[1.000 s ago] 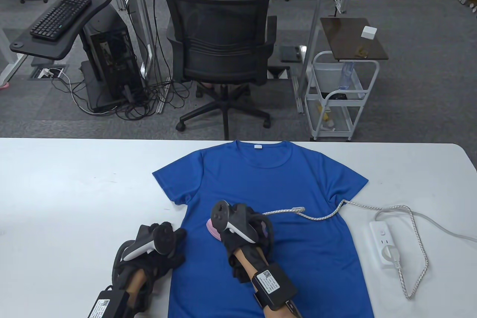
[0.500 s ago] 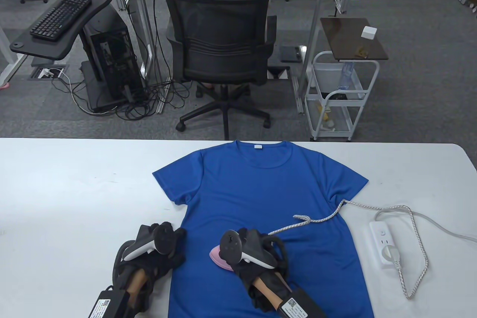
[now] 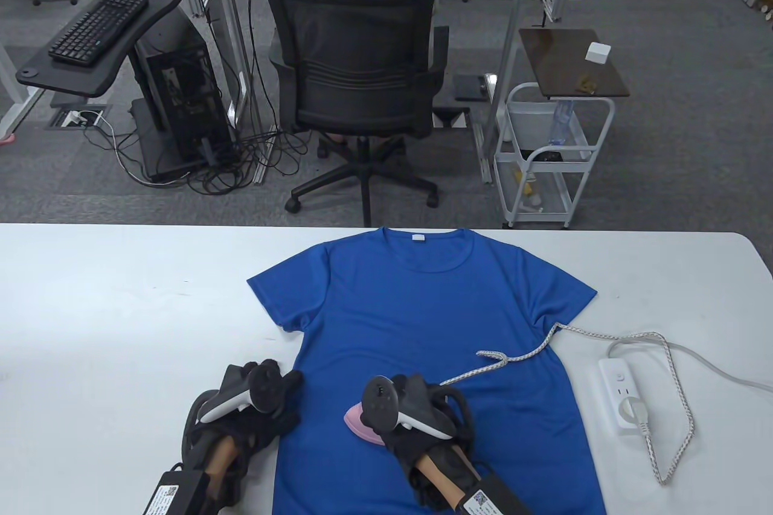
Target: Iron t-shirt with electric iron on table
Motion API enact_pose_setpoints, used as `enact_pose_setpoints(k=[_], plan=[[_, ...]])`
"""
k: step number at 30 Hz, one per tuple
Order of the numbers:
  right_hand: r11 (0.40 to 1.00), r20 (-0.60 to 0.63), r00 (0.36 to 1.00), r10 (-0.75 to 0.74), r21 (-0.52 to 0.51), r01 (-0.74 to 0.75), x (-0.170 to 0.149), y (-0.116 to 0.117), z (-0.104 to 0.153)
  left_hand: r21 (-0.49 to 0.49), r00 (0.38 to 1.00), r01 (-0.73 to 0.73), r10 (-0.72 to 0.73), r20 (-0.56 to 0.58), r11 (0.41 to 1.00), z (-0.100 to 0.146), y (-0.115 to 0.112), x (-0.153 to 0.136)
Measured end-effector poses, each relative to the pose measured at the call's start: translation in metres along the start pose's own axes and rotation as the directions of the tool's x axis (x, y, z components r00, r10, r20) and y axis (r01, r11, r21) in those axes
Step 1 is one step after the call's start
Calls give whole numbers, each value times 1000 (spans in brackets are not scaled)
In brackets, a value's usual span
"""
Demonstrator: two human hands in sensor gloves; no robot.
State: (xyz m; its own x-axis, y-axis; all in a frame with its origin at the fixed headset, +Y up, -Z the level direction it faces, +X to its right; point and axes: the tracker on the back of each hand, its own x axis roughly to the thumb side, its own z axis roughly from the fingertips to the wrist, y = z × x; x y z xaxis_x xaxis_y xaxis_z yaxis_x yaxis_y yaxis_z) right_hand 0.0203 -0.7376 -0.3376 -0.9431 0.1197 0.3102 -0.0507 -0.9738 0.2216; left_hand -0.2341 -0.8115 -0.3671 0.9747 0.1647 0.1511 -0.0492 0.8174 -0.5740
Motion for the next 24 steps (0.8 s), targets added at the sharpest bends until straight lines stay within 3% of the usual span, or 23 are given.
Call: enact_pose_setpoints(k=[12, 24], plan=[[997, -273, 959, -74, -43, 65, -36, -13, -51, 5, 1000, -11, 11, 5, 1000, 0, 0, 0], [998, -237, 970, -51, -33, 45, -39, -13, -49, 0, 1000, -15, 15, 0, 1000, 0, 1, -1]])
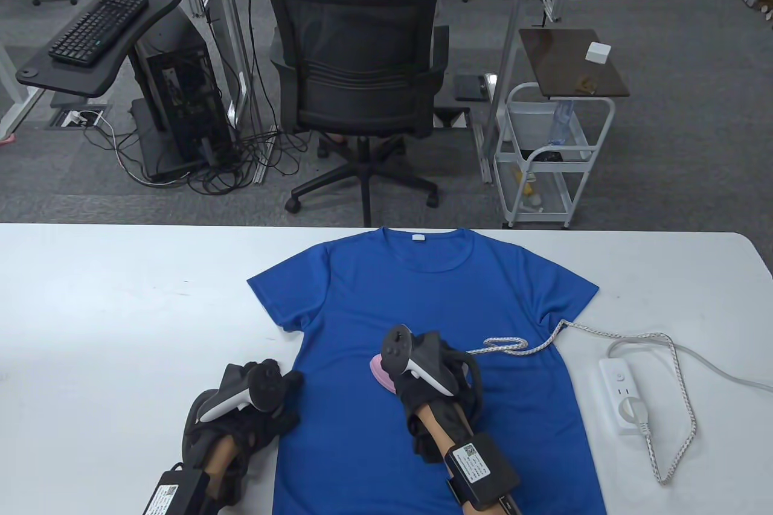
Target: Iron t-shirt with electric iron on table
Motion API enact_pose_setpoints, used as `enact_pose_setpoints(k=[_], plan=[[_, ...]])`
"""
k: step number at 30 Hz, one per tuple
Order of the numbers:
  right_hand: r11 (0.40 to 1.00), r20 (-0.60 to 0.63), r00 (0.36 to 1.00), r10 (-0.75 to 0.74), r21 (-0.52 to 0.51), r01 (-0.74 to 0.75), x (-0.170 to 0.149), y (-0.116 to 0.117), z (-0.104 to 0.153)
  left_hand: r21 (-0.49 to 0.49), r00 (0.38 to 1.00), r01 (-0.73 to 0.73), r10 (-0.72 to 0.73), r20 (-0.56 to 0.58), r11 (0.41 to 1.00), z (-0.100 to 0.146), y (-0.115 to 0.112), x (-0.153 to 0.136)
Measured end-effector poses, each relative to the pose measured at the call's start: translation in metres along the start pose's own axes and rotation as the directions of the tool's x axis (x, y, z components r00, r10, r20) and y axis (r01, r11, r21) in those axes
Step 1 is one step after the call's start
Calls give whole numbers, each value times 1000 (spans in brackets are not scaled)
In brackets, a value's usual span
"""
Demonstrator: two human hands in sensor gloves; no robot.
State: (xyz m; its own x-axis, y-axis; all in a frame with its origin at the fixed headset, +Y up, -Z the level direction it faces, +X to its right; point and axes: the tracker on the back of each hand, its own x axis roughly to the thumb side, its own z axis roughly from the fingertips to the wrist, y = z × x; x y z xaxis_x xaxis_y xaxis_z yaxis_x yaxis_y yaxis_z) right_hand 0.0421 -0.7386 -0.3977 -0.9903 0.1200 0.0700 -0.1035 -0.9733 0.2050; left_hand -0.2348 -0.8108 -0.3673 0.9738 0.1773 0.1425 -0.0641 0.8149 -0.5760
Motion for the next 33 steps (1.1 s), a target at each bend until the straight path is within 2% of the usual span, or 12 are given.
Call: enact_pose_setpoints(k=[4, 11, 16, 25, 33], plan=[[1000, 34, 999, 4, 24, -5, -3, 1, 10, 1, 1000, -1, 1, -2, 1000, 0, 0, 0], [998, 187, 981, 49, 34, -57, -17, 8, 55, 1, 1000, -4, 4, 0, 1000, 0, 0, 0], [998, 204, 978, 48, 23, -54, -26, 10, 68, 4, 1000, -5, 5, 1, 1000, 0, 0, 0], [998, 181, 983, 42, 43, -51, -26, 8, 61, 4, 1000, -9, 9, 5, 1000, 0, 0, 0], [1000, -1, 1000, 17, 14, -17, -39, -1, 21, 4, 1000, -14, 14, 6, 1000, 0, 0, 0]])
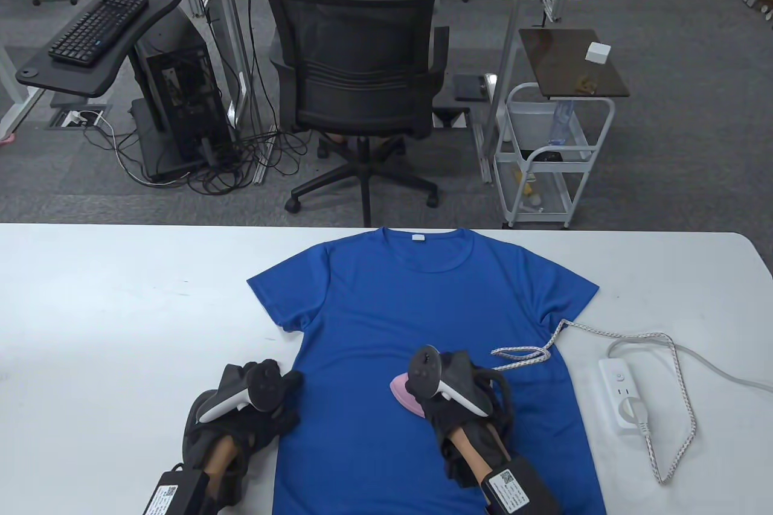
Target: Iron t-shirt with electric iron on table
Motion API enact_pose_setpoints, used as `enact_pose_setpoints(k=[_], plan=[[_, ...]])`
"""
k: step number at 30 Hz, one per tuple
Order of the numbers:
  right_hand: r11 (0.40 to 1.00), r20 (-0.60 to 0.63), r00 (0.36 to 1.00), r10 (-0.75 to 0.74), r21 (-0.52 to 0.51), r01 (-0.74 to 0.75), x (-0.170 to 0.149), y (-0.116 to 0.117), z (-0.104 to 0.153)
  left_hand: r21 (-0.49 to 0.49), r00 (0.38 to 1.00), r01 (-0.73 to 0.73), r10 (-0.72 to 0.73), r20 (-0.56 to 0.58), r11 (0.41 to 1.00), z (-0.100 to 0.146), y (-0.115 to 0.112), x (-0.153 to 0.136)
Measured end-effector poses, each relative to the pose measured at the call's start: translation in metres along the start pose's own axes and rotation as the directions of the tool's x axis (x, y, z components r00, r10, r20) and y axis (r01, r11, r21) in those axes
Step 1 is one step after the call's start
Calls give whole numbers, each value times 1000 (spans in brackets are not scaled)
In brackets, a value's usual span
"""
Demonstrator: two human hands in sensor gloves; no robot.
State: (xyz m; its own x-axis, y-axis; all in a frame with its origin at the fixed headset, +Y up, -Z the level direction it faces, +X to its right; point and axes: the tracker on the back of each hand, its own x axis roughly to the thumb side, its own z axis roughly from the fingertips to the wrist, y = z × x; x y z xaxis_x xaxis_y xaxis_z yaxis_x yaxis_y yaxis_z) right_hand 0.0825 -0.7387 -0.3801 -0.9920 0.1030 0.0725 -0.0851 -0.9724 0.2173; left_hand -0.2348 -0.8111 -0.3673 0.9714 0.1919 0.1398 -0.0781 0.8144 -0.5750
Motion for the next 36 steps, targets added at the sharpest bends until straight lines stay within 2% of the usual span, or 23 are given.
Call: enact_pose_setpoints(k=[3, 5, 15, 30, 36], plan=[[1000, -99, 995, -19, -20, 17, -9, -4, -18, 2, 1000, 0, 0, 0, 1000, 0, 0, 0], [1000, -124, 992, -20, -23, 17, -12, -6, -24, 1, 1000, -1, 1, 1, 1000, 0, 0, 0], [1000, -75, 997, -23, -2, 23, -14, -5, -22, -1, 1000, 3, -3, -4, 1000, 0, 1, 0], [998, 108, 994, 4, 61, -11, -40, 4, 37, -2, 1000, -1, 1, -4, 1000, 0, 1, 0], [999, 120, 993, 24, 25, -27, -45, 6, 46, 0, 1000, -2, 2, -3, 1000, 0, 1, 0]])
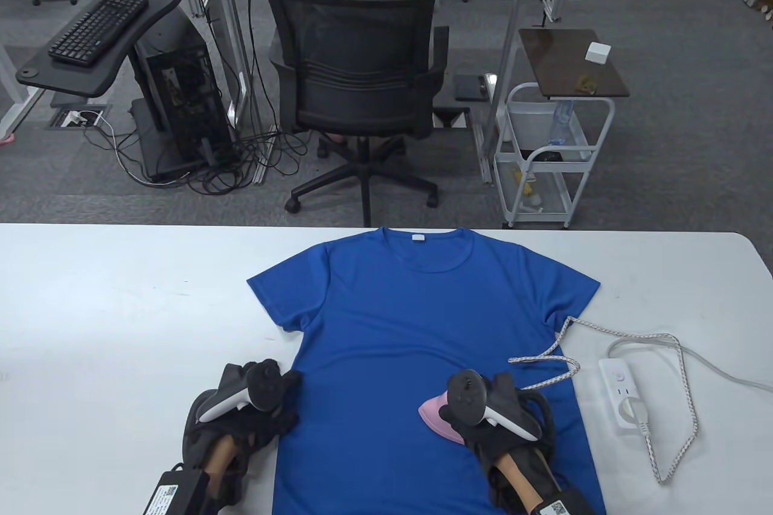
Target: Iron t-shirt with electric iron on table
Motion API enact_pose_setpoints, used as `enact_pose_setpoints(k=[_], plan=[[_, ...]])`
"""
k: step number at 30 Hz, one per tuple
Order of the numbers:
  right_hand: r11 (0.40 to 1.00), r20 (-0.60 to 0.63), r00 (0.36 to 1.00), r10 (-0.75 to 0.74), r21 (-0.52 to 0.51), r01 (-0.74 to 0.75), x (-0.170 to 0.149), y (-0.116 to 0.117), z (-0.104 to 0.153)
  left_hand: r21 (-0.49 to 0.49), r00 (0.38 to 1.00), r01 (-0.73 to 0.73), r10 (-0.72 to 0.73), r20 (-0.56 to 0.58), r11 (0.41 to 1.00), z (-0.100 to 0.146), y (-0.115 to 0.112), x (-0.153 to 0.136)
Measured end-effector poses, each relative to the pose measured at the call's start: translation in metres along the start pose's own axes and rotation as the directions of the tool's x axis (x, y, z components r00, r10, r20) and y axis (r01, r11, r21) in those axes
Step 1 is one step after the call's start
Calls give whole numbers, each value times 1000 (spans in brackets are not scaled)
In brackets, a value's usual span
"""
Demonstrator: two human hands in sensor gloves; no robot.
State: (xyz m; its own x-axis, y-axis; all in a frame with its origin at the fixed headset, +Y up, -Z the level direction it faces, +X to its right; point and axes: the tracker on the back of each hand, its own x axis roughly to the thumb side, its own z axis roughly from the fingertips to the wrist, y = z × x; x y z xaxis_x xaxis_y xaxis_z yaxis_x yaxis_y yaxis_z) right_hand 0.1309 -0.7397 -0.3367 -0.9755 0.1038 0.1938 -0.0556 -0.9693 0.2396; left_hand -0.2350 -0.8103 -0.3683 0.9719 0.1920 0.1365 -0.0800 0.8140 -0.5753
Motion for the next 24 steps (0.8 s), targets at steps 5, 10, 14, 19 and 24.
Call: enact_pose_setpoints(k=[5, 10, 14, 19, 24], plan=[[1000, -38, 999, 6, -1, -6, -1, -1, -3, -1, 1000, 0, 0, 0, 1000, 0, 0, 0], [1000, -121, 992, -21, -1, 21, -9, -5, -16, 1, 1000, 0, 0, 0, 1000, 0, 0, 0], [999, -208, 977, -41, -30, 35, -18, -9, -31, 2, 1000, -3, 3, 2, 1000, 0, 0, 0], [998, -312, 948, -65, -46, 54, -29, -14, -50, 2, 1000, -3, 3, 2, 1000, 0, 0, 0], [996, -360, 929, -85, -45, 73, -34, -17, -59, 2, 1000, -4, 4, 2, 1000, 0, 0, 0]])
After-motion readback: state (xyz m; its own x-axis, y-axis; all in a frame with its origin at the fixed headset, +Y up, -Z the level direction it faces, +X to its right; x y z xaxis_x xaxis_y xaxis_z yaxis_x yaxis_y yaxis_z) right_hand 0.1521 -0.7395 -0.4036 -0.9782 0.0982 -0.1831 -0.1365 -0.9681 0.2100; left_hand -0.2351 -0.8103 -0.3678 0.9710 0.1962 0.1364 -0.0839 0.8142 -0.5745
